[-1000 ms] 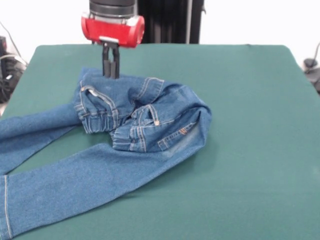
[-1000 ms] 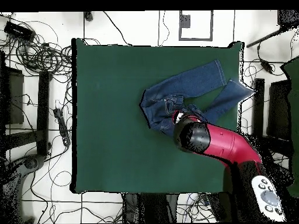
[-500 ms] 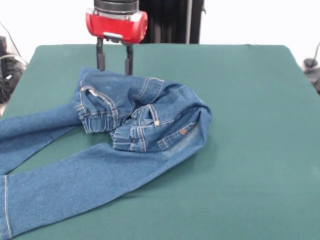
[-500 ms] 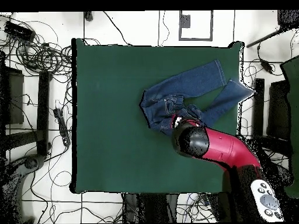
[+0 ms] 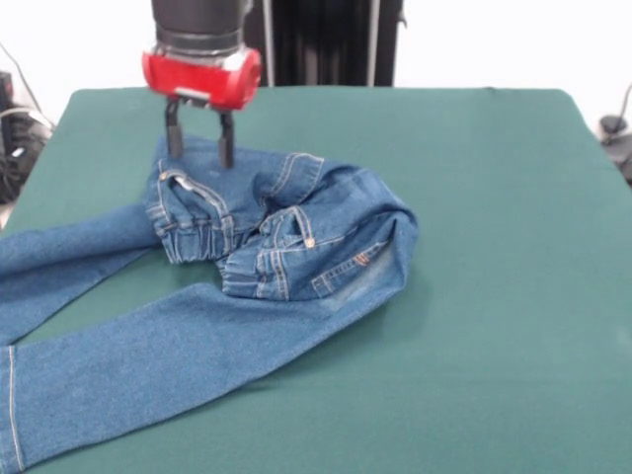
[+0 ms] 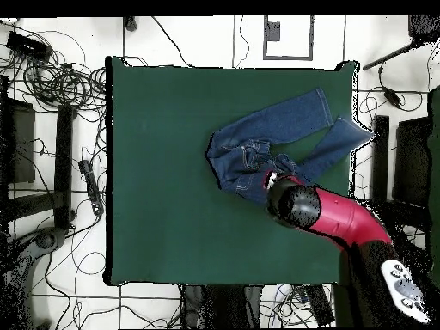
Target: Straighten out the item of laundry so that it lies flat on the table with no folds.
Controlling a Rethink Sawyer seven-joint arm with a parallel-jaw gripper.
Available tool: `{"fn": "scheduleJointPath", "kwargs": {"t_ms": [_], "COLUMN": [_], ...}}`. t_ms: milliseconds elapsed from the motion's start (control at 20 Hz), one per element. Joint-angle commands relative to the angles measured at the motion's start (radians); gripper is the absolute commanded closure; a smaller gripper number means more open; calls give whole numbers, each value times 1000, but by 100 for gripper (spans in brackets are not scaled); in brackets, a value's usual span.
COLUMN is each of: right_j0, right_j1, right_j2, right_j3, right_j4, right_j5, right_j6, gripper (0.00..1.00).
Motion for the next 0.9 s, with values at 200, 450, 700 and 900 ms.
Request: {"fn": "scheduleJointPath", "kwargs": {"t_ms": [200, 450, 700, 900], "right_j0": [-14, -24, -26, -27], "right_j1": [201, 225, 225, 223], "right_j2": [94, 103, 107, 110], "right_j3": [-141, -156, -138, -132], "right_j4": [-44, -53, -55, -54], "right_j5": [63, 64, 58, 50], "right_j6": [-25, -37, -32, -27], "gripper": [0, 0, 0, 0]}}
